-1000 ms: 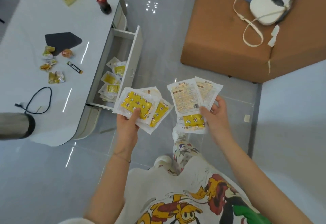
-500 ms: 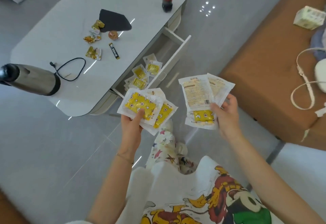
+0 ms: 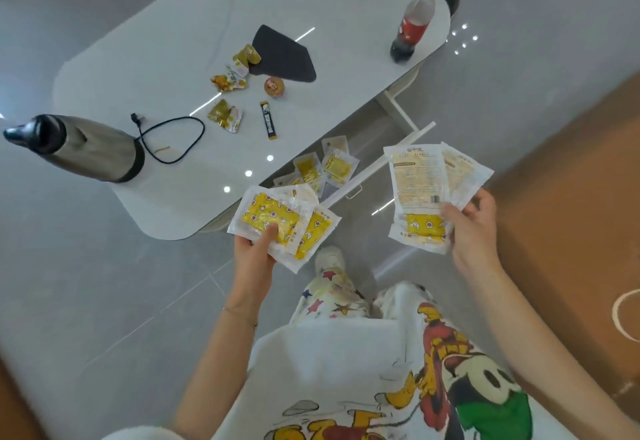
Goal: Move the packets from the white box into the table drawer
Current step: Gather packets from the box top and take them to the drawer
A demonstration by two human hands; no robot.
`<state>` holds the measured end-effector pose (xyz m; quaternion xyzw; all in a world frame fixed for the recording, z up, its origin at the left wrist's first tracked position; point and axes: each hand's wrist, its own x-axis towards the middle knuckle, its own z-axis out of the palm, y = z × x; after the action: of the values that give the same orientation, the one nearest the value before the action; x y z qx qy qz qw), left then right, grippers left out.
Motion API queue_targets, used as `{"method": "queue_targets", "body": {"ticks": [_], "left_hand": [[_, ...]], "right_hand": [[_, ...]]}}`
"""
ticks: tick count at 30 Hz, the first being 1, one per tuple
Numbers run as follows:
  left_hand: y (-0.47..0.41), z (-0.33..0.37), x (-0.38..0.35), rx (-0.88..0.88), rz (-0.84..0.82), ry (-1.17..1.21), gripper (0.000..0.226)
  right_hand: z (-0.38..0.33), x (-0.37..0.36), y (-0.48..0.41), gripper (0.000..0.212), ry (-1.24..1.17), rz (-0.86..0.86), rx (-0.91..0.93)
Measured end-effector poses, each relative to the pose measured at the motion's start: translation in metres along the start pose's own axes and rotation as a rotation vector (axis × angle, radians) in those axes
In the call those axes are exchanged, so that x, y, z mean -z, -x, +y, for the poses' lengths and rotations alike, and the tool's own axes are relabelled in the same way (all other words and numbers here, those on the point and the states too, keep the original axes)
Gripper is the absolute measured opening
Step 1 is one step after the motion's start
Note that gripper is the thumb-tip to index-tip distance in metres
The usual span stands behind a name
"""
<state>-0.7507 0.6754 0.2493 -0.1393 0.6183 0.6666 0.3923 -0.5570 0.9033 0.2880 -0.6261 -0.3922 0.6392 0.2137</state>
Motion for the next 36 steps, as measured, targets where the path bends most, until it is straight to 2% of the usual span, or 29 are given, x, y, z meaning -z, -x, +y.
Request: {"method": "queue_targets", "body": {"ticks": [6,9,17,23,26,32,34,36], "left_hand": [[-0.05,-0.004,-0.016,0.058,0.045,0.014,0.038],[-0.086,-0.029,-0.021,0.142,0.134,0.044,0.036],[-0.242,-0.138,-0.025,0.255,0.313,0.146,0.038],[-0.333,-0.221,-0.016,0.278,0.43,0.268,0.043],[-0.358,-0.253,-0.009,0.296,0.508,0.32,0.047],[-0.377,-0.262,-0.007,0.249,0.536,0.393,0.041],[-0.37,-0.257,-0.009,0.241,0.52,0.353,0.045],[-0.359,-0.246,-0.011,0.229,0.521,0.294,0.059]], "right_hand": [[0.003,-0.042,-0.069,0.05,0.02,-0.029,-0.137],[0.027,-0.068,-0.113,0.048,0.11,-0.054,-0.19],[0.138,-0.158,-0.283,0.05,0.467,-0.229,-0.225],[0.217,-0.211,-0.371,0.053,0.514,-0.234,-0.201],[0.247,-0.227,-0.391,0.045,0.508,-0.237,-0.193],[0.273,-0.245,-0.405,0.055,0.521,-0.285,-0.253],[0.27,-0.243,-0.394,0.063,0.531,-0.316,-0.229],[0.256,-0.239,-0.377,0.077,0.584,-0.328,-0.195]]}}
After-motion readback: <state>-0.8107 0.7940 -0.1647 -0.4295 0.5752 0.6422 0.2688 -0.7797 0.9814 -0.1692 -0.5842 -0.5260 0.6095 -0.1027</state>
